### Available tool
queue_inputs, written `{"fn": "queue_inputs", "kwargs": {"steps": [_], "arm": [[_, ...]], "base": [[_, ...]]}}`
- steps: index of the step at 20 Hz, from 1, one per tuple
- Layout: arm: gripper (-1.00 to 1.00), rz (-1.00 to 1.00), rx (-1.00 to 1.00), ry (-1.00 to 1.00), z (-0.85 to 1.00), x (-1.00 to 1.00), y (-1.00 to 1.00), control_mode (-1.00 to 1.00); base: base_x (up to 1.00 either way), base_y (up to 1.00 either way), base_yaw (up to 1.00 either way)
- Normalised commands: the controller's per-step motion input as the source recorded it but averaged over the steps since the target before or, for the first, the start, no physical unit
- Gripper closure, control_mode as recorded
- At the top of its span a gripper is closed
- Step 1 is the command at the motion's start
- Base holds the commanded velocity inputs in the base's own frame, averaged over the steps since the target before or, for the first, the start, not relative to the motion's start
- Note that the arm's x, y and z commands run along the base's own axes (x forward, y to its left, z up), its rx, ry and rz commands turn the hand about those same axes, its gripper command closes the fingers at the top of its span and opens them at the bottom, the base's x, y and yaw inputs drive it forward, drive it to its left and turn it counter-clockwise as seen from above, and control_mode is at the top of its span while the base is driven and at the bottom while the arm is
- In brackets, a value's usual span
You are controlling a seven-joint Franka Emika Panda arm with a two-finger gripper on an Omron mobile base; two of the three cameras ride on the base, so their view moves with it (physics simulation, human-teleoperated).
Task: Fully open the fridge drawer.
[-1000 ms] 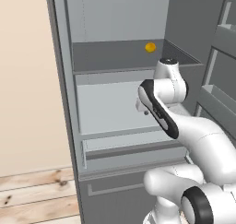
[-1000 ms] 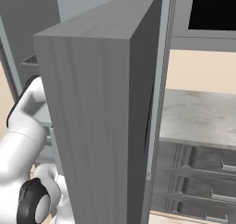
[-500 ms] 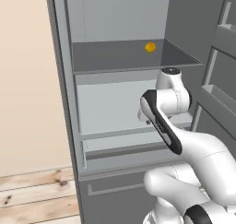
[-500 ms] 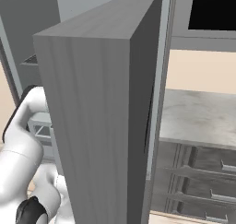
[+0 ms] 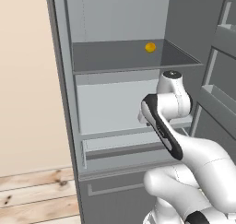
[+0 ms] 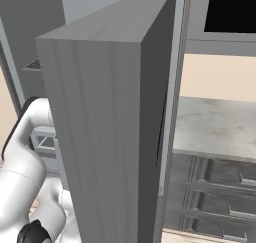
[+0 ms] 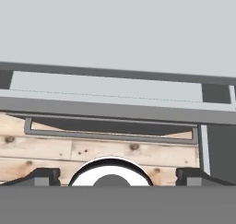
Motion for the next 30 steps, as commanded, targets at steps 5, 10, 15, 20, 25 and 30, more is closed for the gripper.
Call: {"fn": "queue_inputs", "kwargs": {"steps": [5,10,15,20,25,30], "arm": [[-1.0,0.0,0.0,0.0,0.0,0.0,0.0,-1.0],[-1.0,0.0,0.0,0.0,0.0,-0.02,0.0,1.0],[-1.0,0.0,0.0,0.0,0.0,0.0,0.0,1.0],[-1.0,0.0,0.0,0.0,0.0,0.0,0.0,1.0],[-1.0,0.0,0.0,0.0,0.0,0.0,0.0,1.0],[-1.0,0.0,0.0,0.0,0.0,0.0,0.0,1.0]], "base": [[0.0,0.0,0.0],[-0.1,0.0,0.0],[-0.35,0.0,0.0],[-0.37,0.0,0.0],[-0.43,0.0,0.0],[-0.42,0.0,0.0]]}}
